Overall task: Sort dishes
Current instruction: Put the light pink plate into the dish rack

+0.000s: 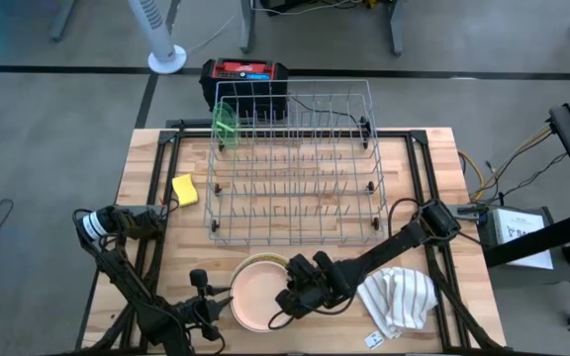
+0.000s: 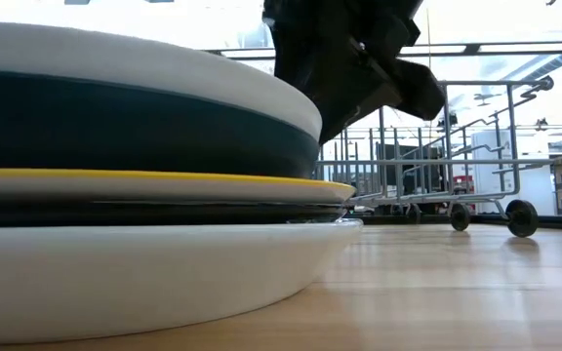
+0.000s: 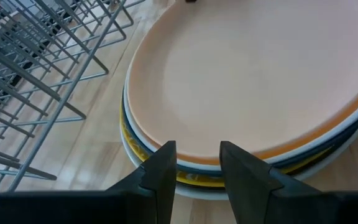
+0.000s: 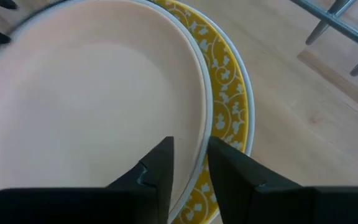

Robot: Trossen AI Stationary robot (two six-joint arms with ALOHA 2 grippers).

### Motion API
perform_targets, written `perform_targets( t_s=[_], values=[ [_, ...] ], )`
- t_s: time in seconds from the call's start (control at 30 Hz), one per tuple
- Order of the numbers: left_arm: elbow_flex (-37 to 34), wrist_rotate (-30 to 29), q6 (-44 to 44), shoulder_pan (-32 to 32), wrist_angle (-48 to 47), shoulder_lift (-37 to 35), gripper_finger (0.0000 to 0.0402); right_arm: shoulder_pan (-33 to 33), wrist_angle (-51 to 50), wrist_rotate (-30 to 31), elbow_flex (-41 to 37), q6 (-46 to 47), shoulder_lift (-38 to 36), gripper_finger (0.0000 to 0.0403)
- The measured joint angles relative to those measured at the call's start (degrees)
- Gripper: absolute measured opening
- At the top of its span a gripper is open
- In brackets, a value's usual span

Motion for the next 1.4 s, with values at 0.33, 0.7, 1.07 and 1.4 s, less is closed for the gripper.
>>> perform_targets(
  t_s=[0.33, 0.7, 1.07, 1.4],
  values=[
    [-0.02, -1.45, 0.92, 0.06, 0.18, 0.0, 0.0115, -0.46, 0.17, 2.13, 0.0, -1.42, 0.9, 0.0007],
    [-0.04, -1.67, 1.32, 0.06, -1.33, -0.61, 0.0115, -0.33, -1.23, 2.67, 0.48, -2.2, -0.47, 0.0001],
    [2.45, -1.78, 1.31, -0.02, -7.7, -0.79, 0.0115, -0.68, -4.4, 4.62, 5.3, -3.73, -0.47, 0.0],
    [5.23, -1.34, 0.51, -0.11, -14.57, -0.79, 0.0115, -0.66, -9.37, 5.89, 8.5, -4.04, -0.47, 0.0]
  ],
)
